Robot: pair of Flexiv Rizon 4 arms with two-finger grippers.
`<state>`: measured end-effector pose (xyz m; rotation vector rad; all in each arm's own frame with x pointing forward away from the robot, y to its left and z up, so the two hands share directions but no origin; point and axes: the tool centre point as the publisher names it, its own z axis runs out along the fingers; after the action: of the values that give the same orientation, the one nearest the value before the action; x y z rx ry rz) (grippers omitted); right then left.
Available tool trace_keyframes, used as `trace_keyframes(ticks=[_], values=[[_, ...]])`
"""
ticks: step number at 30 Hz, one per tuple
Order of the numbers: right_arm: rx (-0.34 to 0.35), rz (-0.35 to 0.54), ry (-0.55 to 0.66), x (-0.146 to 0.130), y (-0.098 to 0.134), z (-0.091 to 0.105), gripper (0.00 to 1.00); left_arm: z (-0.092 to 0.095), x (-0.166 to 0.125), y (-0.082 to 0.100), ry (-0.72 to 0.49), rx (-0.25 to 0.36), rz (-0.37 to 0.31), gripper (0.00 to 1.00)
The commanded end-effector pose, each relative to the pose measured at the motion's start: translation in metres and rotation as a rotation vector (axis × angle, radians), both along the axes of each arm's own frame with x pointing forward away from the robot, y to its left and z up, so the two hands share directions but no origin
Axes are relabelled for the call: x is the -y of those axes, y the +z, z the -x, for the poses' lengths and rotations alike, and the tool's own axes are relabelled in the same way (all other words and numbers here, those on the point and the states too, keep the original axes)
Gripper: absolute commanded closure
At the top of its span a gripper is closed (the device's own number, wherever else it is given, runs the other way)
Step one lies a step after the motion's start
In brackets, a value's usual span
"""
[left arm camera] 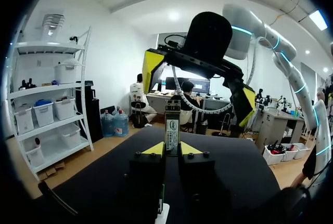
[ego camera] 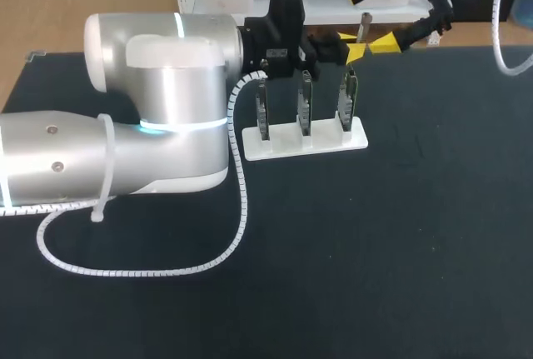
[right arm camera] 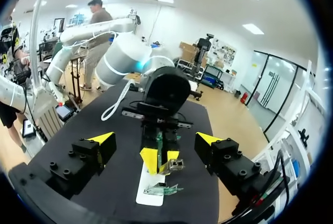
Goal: Pick up the optical module with the left hand, and insert it into the network port with the right hand.
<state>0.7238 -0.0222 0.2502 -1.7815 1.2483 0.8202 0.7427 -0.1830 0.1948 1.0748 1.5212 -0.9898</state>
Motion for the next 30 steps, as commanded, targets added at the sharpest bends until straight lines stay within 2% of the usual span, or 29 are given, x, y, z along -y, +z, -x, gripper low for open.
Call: trace_keyframes(ticks=[1, 5, 12, 18, 23, 28, 30], values=[[0.002, -0.027, -0.021, 0.004, -0.001, 0.005, 0.0, -0.002, 0.001, 0.0, -0.004, -0.002, -0.004, 1.0], [-0.039, -0.024, -0.051, 0.005, -0.001, 0.008, 0.0, -0.002, 0.001, 0.0, -0.004, -0.002, -0.004, 1.0], [-0.052, -0.039, -0.065, 0.009, -0.003, 0.013, 0.0, -0.002, 0.001, 0.0, -0.004, -0.002, -0.004, 1.0], [-0.093, -0.093, -0.069, 0.01, -0.009, 0.013, 0.0, -0.002, 0.001, 0.0, -0.004, -0.002, -0.004, 1.0], [-0.101, -0.097, -0.067, 0.011, -0.015, 0.011, 0.0, -0.002, 0.001, 0.0, -0.004, -0.002, -0.004, 1.0], [-0.095, -0.097, -0.066, 0.011, -0.01, 0.009, 0.0, -0.002, 0.001, 0.0, -0.004, -0.002, -0.004, 1.0], [-0.09, -0.125, -0.062, 0.011, -0.009, 0.009, 0.0, -0.002, 0.001, 0.0, -0.004, -0.002, -0.004, 1.0]])
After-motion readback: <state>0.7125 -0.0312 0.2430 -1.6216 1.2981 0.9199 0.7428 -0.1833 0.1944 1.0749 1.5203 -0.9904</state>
